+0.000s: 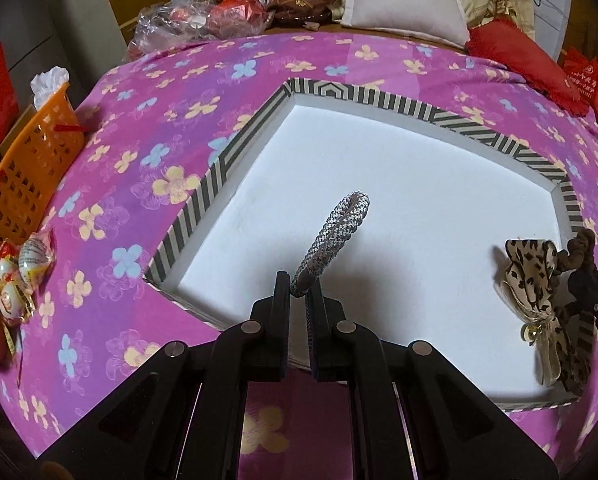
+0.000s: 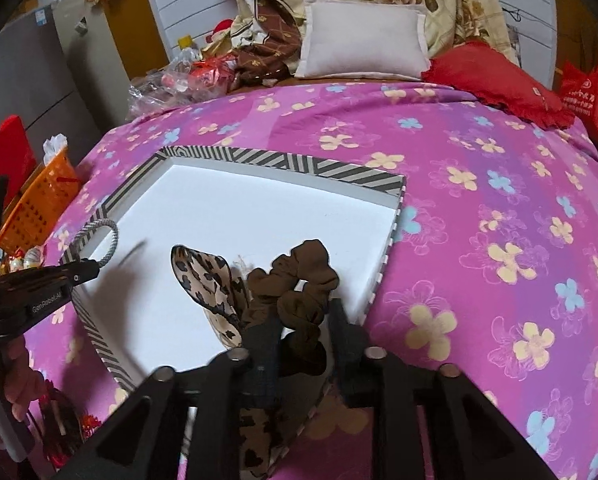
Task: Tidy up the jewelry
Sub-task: 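Open both tools to drop bracelet, bow and scrunchie into the white tray, then move both tools back toward Mickey hair tie and blue beaded bracelet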
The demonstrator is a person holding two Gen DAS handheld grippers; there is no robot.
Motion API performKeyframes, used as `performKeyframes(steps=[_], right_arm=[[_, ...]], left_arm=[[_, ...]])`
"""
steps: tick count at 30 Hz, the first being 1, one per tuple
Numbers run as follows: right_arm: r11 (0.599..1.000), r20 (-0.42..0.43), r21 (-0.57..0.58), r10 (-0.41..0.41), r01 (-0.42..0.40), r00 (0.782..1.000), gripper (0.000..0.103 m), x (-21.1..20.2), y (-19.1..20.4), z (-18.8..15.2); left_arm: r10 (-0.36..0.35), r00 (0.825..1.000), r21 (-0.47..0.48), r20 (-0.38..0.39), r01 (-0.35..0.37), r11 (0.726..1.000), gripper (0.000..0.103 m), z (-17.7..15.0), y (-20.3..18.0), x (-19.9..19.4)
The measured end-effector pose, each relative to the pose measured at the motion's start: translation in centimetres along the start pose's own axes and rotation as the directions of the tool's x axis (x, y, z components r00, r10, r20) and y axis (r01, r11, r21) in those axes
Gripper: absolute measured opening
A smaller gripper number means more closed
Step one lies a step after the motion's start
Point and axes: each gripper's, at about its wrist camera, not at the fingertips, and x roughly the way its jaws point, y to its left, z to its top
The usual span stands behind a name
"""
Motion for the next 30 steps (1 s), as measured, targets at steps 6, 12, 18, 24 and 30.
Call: performKeyframes(steps=[6,12,18,24,30], right_arm=[[0.997,0.059,-0.063,-0.032,0.036,0.998,0.067,-2.3,1.6,-0.4],[1.0,0.085,-0.012,-0.001,0.002,0.996,0.068,-4.4,0.9,-0.8],[1.0,0.089,0.015,0.021,-0.022,0.996,0.071,-6.0,1.0,-2.4],[1.0,0.088,-0.006,0.019,-0.019,0.996,0.072,-7.4,2.3,-4.2],[0.999,0.078,-0.008,0.033,-0.033,0.996,0.072,-8.7,3.7,-6.1]], left_arm=[[-0.022,1.0,-0.019,-0.019,0.022,1.0,0.034,-0.2,0.0,0.5],[-0.057,0.998,-0.045,0.005,0.057,0.997,0.054,-0.2,0.5,-0.3],[-0.081,0.996,-0.06,0.036,0.083,0.995,0.058,-0.6,1.6,-2.9],[-0.084,0.994,-0.053,0.075,0.088,0.995,0.06,-2.5,2.9,-6.6],[-0.048,0.993,-0.035,0.111,0.052,0.998,0.061,-5.9,3.8,-9.9]])
